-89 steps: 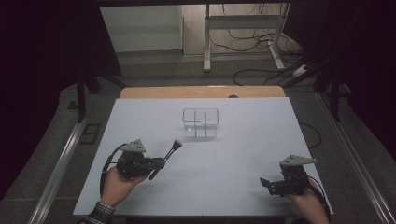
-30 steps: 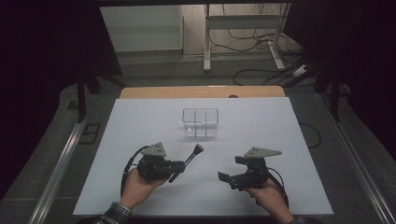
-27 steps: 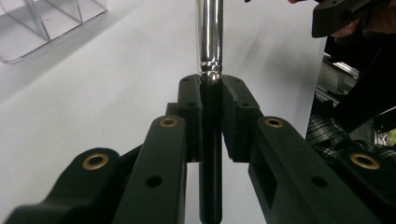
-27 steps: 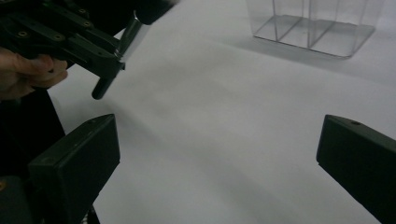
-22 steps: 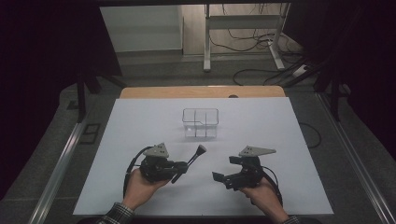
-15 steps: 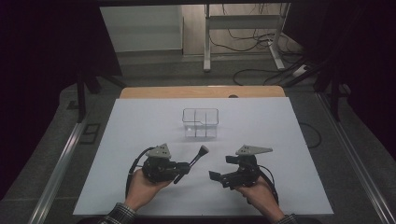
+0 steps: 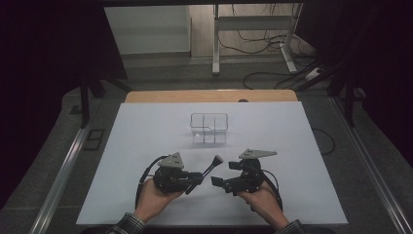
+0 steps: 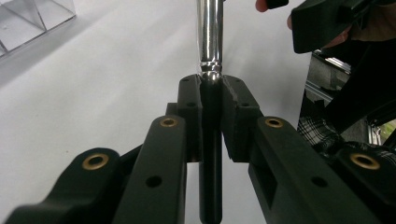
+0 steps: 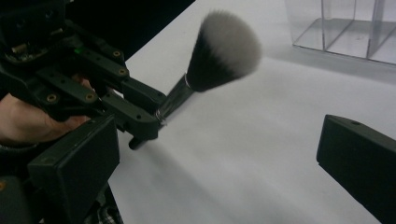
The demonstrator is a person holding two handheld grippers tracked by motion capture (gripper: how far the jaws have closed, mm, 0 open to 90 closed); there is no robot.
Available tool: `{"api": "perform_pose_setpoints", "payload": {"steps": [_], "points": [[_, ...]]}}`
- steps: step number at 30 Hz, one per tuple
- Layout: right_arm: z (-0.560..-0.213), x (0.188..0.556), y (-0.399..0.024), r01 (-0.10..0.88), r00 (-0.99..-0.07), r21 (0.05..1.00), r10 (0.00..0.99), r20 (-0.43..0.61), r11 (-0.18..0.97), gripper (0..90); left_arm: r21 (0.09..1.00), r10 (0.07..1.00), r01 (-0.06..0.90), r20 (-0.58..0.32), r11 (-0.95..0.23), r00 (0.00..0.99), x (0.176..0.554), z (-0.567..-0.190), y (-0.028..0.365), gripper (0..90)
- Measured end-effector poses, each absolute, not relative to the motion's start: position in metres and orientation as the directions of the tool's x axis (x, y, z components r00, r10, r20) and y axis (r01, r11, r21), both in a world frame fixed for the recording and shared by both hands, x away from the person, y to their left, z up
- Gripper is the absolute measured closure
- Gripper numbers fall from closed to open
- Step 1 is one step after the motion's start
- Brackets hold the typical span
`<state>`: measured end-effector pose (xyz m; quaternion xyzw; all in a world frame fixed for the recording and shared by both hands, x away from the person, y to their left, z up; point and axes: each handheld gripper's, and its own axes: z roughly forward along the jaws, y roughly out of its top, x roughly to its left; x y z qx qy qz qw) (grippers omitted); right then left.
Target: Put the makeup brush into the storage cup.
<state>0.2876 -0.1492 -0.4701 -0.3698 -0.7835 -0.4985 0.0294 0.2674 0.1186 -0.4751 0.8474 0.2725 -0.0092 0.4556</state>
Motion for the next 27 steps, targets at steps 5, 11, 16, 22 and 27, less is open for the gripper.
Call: {"api": "perform_pose_setpoints", "payload": {"steps": [5,11,16,22,27], "points": [[-0.47,0.29,-0.143,0.621,-0.723,0.752,0.533,0.44,0.222,0.0,0.769,0.449,0.465,-0.262,-0.438,0.855,0.267,-0.475,0.117,79.2],[-0.468,0.291,-0.136,0.625,-0.725,0.747,0.522,0.449,0.226,6.5,0.77,0.444,0.461,-0.258,-0.441,0.858,0.266,-0.475,0.115,79.2],[-0.466,0.294,-0.137,0.654,-0.706,0.734,0.495,0.506,0.183,30.5,0.773,0.443,0.461,-0.261,-0.436,0.858,0.265,-0.475,0.115,79.2],[-0.466,0.297,-0.137,0.677,-0.7,0.717,0.448,0.556,0.167,53.3,0.777,0.439,0.457,-0.261,-0.433,0.86,0.264,-0.474,0.114,79.2],[-0.467,0.298,-0.138,0.713,-0.668,0.687,0.434,0.605,0.14,71.8,0.781,0.431,0.451,-0.26,-0.433,0.864,0.263,-0.474,0.113,79.2]]}}
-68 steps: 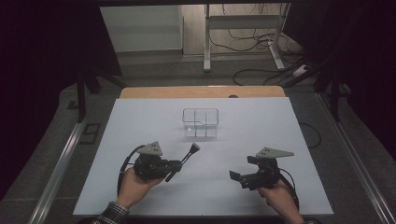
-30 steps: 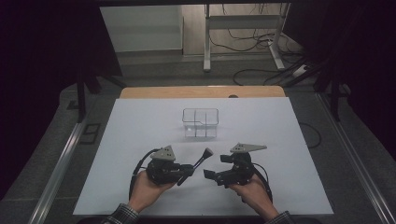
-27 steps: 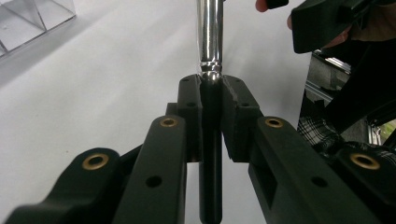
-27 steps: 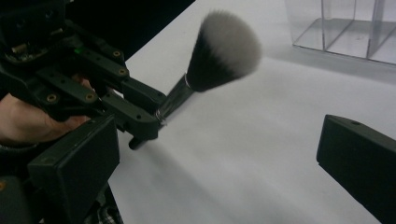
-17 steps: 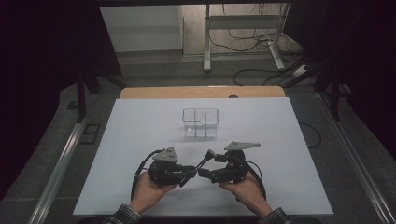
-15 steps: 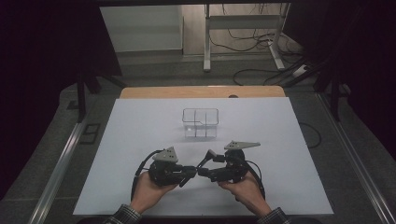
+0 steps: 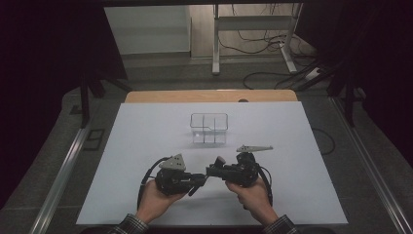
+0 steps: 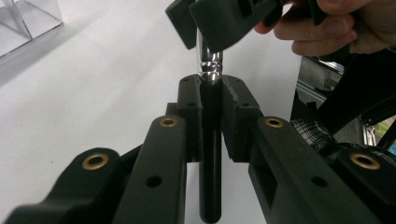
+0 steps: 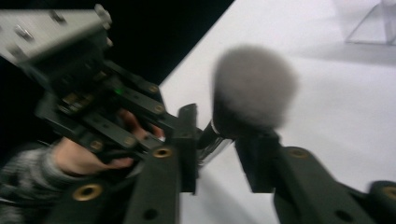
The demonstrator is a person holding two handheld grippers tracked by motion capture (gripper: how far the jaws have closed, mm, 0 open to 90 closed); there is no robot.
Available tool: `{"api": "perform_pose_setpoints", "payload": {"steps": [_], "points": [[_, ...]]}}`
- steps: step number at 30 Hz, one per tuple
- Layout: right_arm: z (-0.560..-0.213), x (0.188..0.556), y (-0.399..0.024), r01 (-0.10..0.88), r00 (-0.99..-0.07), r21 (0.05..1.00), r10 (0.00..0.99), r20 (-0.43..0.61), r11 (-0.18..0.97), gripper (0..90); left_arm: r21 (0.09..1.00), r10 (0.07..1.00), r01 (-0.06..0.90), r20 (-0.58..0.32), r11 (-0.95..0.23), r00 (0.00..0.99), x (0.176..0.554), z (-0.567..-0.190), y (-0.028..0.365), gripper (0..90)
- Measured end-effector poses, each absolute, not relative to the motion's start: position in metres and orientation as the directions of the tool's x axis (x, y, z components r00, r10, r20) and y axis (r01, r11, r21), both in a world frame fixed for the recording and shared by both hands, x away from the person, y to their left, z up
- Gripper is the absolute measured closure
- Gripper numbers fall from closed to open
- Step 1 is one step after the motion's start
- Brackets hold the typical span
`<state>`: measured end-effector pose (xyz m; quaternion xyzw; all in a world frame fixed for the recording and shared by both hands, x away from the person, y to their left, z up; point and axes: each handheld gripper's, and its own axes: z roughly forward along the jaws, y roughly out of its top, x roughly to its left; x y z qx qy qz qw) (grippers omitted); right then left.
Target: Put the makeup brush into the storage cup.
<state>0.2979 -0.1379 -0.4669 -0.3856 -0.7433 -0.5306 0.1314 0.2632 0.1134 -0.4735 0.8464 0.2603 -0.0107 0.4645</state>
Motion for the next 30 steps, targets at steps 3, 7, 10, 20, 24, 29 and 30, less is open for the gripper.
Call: {"api": "perform_pose_setpoints", "payload": {"steps": [3,7,10,20,24,29,30], "points": [[-0.468,0.299,-0.139,0.761,-0.621,0.641,0.397,0.676,0.098,76.7,0.781,0.43,0.447,-0.255,-0.436,0.866,0.263,-0.474,0.112,79.1],[-0.467,0.297,-0.138,0.763,-0.616,0.639,0.404,0.676,0.096,77.1,0.784,0.425,0.45,-0.264,-0.429,0.866,0.264,-0.475,0.113,77.4],[-0.467,0.297,-0.138,0.76,-0.62,0.642,0.408,0.67,0.101,77.1,0.78,0.428,0.453,-0.264,-0.433,0.864,0.265,-0.476,0.114,71.1],[-0.466,0.296,-0.139,0.727,-0.654,0.675,0.431,0.622,0.128,77.0,0.768,0.442,0.447,-0.239,-0.459,0.865,0.265,-0.478,0.118,35.7],[-0.466,0.296,-0.142,0.71,-0.67,0.69,0.441,0.598,0.142,77.0,0.783,0.428,0.442,-0.251,-0.438,0.868,0.265,-0.478,0.122,27.7],[-0.466,0.295,-0.143,0.69,-0.689,0.706,0.445,0.572,0.161,76.9,0.789,0.437,0.46,-0.274,-0.408,0.857,0.267,-0.478,0.13,22.0],[-0.465,0.295,-0.144,0.684,-0.694,0.71,0.448,0.563,0.168,76.9,0.787,0.44,0.463,-0.275,-0.408,0.855,0.268,-0.479,0.131,21.8]]}}
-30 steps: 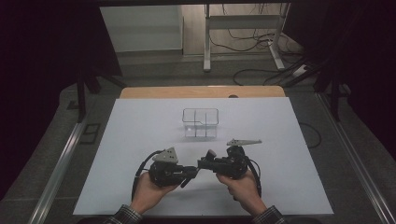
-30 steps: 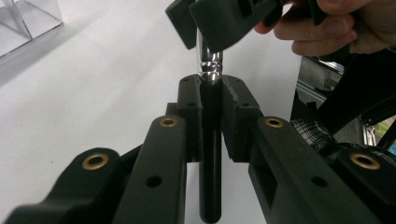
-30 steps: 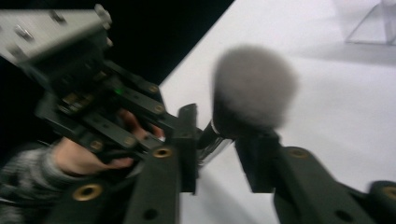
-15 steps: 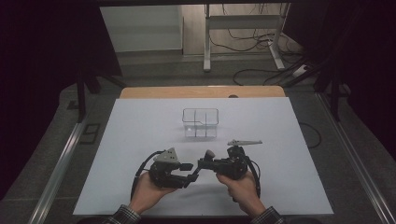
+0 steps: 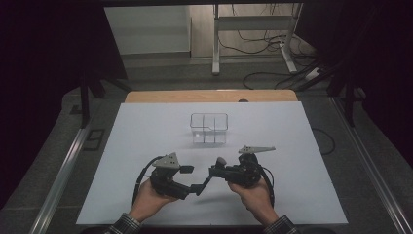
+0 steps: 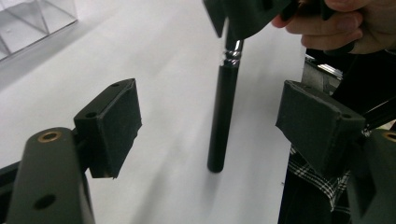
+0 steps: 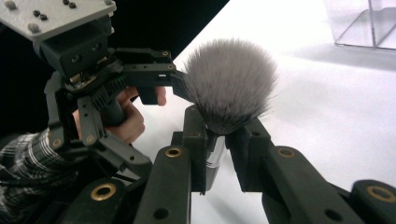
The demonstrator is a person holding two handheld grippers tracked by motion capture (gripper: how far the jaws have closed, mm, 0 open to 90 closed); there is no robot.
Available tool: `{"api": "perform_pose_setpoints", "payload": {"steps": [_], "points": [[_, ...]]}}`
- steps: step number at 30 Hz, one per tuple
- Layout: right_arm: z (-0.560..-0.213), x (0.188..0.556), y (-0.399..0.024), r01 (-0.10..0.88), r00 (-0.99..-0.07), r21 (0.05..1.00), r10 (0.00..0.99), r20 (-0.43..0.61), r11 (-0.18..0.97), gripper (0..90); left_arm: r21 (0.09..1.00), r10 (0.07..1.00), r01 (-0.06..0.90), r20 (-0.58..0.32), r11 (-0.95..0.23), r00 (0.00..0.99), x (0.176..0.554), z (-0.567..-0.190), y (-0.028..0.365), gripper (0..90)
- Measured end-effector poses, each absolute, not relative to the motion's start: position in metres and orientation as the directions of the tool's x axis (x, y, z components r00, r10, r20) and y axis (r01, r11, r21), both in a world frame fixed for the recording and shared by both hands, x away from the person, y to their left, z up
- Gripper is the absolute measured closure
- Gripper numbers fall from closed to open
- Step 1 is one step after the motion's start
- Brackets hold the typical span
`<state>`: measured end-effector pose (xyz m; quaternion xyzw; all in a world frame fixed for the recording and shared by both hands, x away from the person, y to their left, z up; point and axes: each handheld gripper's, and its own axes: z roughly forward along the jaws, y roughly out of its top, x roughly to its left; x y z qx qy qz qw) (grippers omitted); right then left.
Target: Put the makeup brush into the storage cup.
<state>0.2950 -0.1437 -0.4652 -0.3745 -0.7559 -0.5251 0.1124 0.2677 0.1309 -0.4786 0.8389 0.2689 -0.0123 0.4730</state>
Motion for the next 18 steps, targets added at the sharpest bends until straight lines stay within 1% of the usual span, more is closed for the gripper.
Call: {"api": "perform_pose_setpoints", "payload": {"steps": [5,18], "points": [[-0.463,0.294,-0.146,0.67,-0.703,0.721,0.466,0.538,0.178,76.9,0.782,0.45,0.48,-0.29,-0.397,0.845,0.269,-0.479,0.137,19.7],[-0.463,0.293,-0.15,0.628,-0.728,0.748,0.501,0.468,0.214,76.8,0.769,0.466,0.486,-0.279,-0.416,0.84,0.27,-0.481,0.145,14.7]]}}
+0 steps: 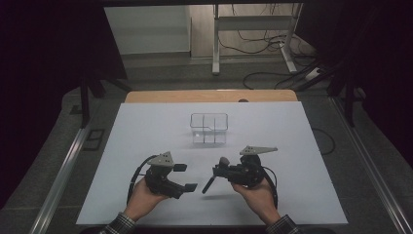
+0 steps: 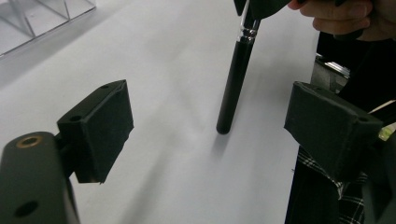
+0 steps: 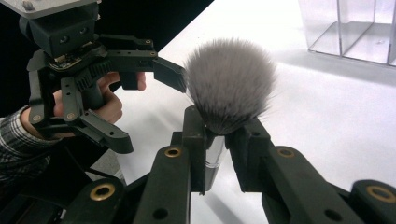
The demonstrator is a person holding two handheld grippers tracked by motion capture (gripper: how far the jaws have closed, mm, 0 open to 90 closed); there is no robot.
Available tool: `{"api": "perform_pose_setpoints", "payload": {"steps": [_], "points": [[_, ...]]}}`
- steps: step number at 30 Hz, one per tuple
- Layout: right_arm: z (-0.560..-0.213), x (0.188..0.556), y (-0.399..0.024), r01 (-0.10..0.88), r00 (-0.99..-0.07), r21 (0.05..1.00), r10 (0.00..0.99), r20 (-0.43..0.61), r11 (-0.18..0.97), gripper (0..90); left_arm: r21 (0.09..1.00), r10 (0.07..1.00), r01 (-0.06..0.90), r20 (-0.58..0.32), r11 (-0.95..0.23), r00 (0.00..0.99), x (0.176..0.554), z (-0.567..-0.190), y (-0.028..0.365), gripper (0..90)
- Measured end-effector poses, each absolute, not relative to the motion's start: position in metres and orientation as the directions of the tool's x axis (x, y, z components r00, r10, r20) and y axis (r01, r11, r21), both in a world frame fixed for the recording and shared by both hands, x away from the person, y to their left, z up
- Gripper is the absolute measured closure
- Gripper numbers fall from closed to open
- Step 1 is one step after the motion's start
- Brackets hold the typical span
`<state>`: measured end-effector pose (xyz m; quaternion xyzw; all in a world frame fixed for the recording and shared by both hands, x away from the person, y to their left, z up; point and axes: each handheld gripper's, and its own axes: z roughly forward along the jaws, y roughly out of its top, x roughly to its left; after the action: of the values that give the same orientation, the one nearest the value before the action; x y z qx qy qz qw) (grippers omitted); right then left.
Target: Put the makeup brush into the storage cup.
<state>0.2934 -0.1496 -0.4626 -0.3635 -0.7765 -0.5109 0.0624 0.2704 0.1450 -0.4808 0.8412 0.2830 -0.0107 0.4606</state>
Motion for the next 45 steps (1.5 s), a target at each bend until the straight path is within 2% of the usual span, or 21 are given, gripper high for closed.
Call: {"api": "perform_pose_setpoints", "payload": {"steps": [20,45], "points": [[-0.453,0.299,-0.171,0.561,-0.738,0.797,0.572,0.357,0.226,76.7,0.754,0.572,0.533,-0.259,-0.384,0.778,0.262,-0.479,0.177,9.4],[-0.444,0.312,-0.2,0.557,-0.713,0.808,0.609,0.347,0.192,76.6,0.726,0.658,0.538,-0.158,-0.429,0.737,0.242,-0.486,0.192,4.1]]}}
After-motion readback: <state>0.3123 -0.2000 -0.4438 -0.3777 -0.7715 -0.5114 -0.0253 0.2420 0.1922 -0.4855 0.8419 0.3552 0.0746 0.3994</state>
